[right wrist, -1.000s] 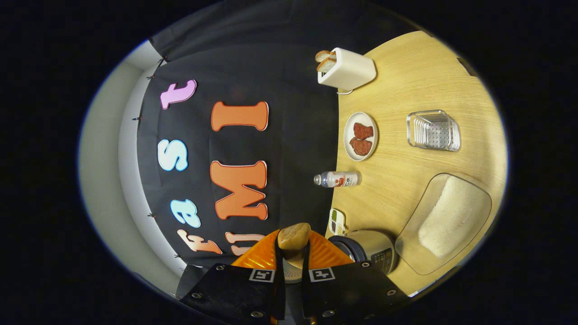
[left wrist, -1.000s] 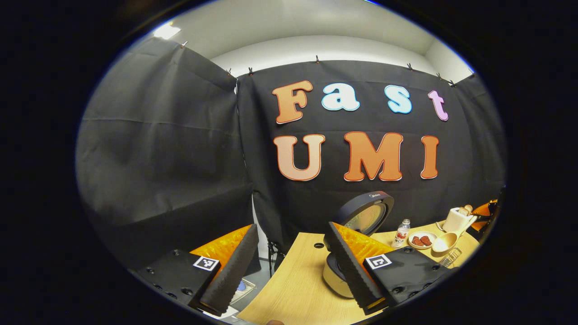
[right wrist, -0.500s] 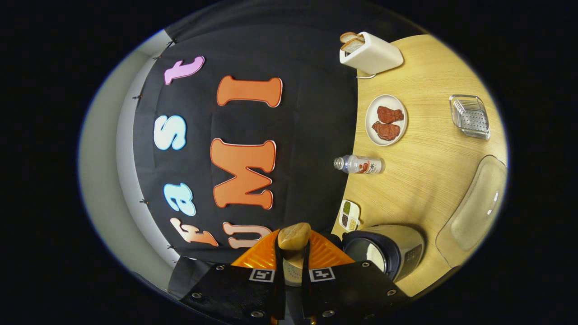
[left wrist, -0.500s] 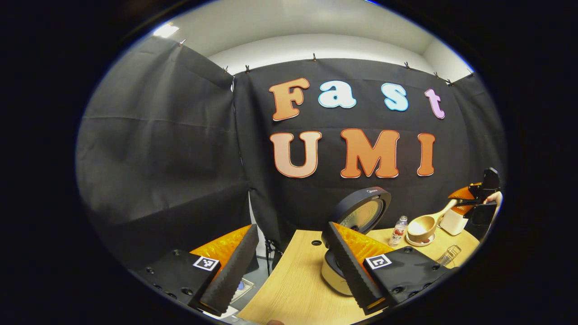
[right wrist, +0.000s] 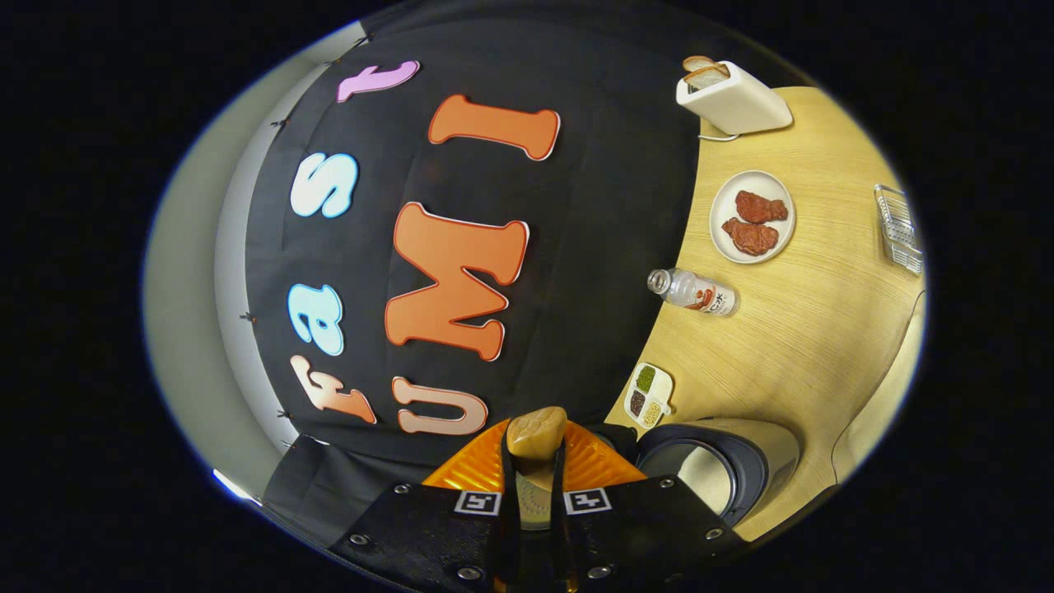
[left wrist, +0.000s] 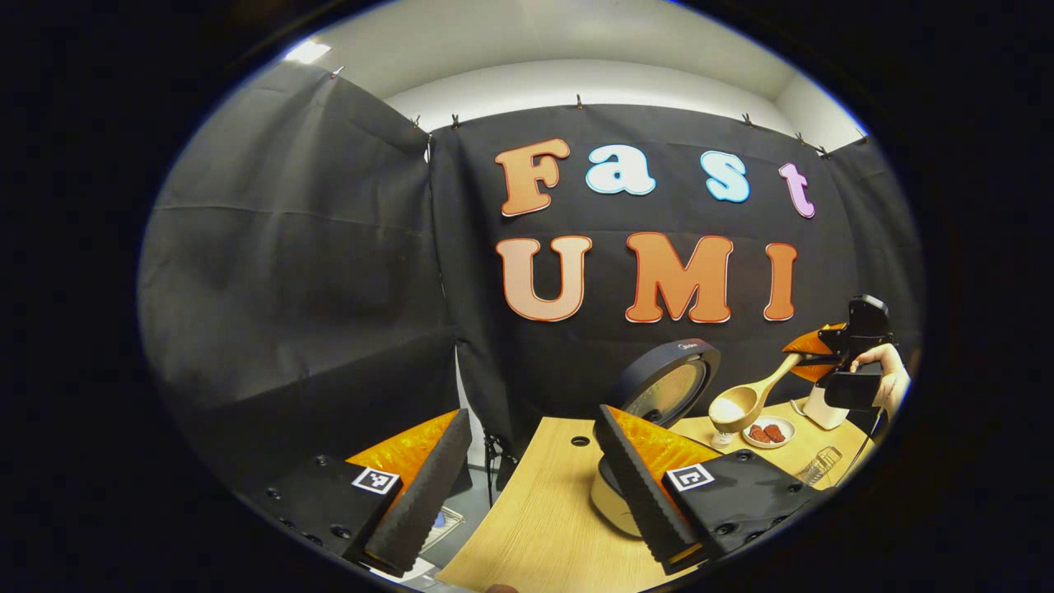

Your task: Close the left gripper, press the button to open the rice cooker; take a wooden spoon from the chopstick holder with the right hand, scoop a spoonful of rice and pour it into the rice cooker, then put the wooden spoon back into the chopstick holder.

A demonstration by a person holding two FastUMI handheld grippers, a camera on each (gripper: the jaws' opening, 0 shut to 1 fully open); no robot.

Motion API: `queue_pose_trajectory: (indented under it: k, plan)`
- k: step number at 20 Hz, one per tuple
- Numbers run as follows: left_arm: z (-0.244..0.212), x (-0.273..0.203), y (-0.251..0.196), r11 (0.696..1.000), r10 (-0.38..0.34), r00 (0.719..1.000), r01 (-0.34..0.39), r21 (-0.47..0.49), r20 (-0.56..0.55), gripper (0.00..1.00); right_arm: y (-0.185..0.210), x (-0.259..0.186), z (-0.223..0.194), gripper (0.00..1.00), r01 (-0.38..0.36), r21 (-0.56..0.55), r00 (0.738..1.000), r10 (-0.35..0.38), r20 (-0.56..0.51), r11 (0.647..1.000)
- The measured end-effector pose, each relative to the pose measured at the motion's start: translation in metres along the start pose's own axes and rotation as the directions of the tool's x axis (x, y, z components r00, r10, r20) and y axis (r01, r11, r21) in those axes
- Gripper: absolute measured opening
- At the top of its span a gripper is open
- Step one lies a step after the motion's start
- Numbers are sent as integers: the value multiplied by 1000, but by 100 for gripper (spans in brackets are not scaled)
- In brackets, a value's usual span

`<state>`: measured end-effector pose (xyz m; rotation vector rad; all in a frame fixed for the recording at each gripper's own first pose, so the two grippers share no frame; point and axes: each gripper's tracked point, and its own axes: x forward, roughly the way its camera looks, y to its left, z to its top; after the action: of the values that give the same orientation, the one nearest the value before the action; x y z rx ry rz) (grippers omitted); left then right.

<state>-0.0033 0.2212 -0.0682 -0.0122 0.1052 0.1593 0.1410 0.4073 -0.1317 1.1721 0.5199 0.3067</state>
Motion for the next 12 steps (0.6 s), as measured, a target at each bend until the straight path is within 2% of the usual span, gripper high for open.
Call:
queue_pose_trajectory:
  k: [8, 12]
  plan:
    - [-1, 4, 13, 1000, 25, 1000, -25, -18, -4, 100, 26, 10, -12, 13, -49, -145, 999, 49, -2, 988]
    - [0, 3, 16, 999, 29, 1000, -29, -23, -4, 99, 28, 12, -13, 13, -48, -199, 999, 50, 7, 979]
